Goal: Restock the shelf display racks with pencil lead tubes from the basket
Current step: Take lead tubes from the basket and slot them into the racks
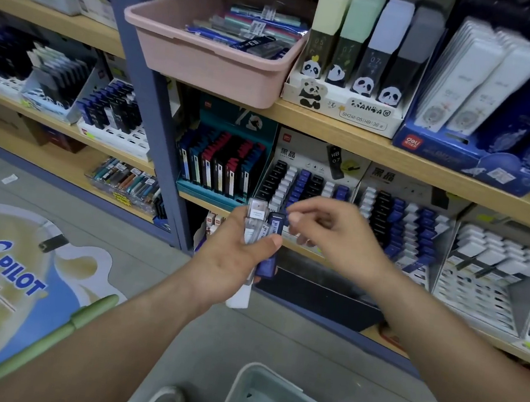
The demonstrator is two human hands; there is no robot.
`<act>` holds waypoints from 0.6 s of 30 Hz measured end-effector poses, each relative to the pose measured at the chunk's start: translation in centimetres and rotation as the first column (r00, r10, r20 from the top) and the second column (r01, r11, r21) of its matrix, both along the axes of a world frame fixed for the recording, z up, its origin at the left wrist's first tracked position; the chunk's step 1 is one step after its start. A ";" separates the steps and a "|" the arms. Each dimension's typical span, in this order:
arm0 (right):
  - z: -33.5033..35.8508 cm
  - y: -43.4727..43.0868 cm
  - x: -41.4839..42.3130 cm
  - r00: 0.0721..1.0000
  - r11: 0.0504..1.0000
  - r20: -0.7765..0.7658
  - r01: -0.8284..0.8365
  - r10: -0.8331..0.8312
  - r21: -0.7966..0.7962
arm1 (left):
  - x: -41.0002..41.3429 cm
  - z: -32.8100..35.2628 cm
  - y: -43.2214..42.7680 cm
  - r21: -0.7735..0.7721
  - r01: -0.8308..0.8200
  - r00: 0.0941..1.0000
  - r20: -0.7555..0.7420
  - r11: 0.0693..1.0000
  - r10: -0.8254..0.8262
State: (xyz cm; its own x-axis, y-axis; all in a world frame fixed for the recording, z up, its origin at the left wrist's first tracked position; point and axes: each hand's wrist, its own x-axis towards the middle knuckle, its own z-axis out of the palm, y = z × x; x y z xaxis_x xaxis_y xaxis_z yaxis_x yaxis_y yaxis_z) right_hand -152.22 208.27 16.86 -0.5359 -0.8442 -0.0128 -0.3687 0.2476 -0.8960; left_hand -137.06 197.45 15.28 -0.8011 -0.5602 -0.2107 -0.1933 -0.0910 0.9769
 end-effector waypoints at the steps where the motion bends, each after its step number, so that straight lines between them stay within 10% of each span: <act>1: 0.1 0.0 0.8 0.996 1.000 0.082 -0.014 0.016 -0.020 | 0.0 0.0 0.1 -0.001 0.003 1.000 -0.009 1.000 -0.003; 7: 0.1 0.3 1.4 0.914 1.000 0.404 0.023 -0.026 0.011 | 0.4 -0.1 0.2 -0.029 0.087 0.995 -0.039 0.996 -0.088; 18: 0.4 1.4 1.1 0.856 0.978 0.489 0.207 -0.167 -0.028 | 0.4 0.4 0.2 -0.037 0.078 0.996 0.040 0.996 -0.077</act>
